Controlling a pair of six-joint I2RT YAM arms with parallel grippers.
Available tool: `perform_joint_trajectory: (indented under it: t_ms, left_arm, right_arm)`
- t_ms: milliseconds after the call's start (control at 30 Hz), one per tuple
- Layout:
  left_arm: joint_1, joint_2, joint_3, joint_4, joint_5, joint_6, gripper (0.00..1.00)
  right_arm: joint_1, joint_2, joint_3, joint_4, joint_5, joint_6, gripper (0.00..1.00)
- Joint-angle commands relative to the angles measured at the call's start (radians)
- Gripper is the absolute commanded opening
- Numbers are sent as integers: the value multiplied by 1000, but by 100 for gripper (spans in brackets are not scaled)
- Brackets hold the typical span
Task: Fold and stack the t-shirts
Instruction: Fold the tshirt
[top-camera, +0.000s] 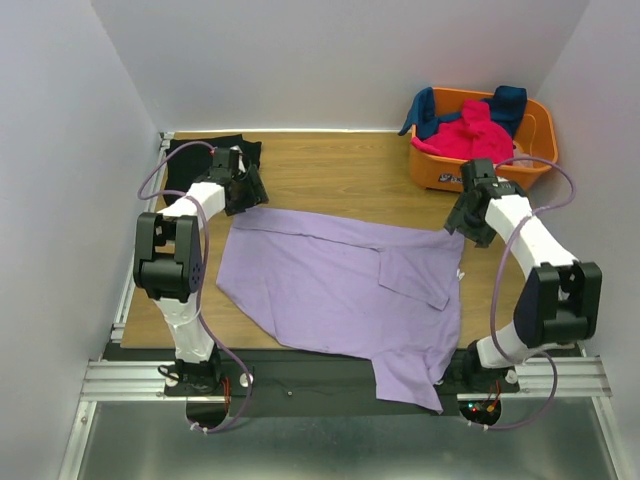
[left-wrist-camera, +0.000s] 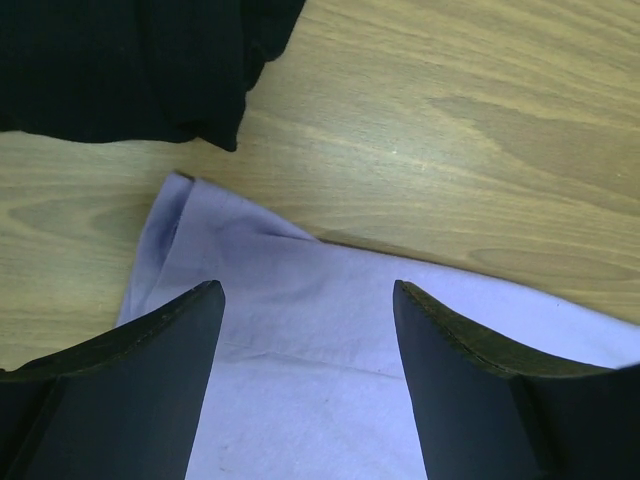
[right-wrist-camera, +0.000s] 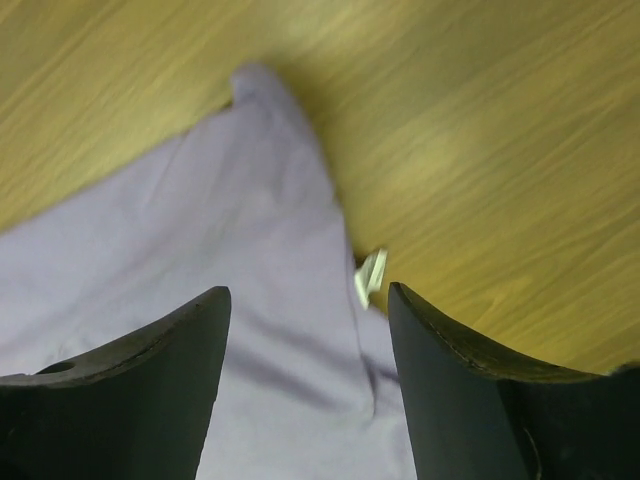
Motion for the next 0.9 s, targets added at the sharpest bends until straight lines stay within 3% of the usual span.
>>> perform_joint_trajectory:
  t_ms: [0, 300, 867]
  left_arm:
    - [-18, -13, 21, -25, -7, -4, 80]
    - [-19, 50, 21, -3, -4, -25, 80]
    - [-12, 74, -5, -3, -46, -25, 80]
  right_arm:
    - [-62, 85, 72, 134, 41, -112, 69]
    - [-88, 283, 209, 236, 43, -167, 63]
    - [-88, 309, 129, 279, 25, -130, 58]
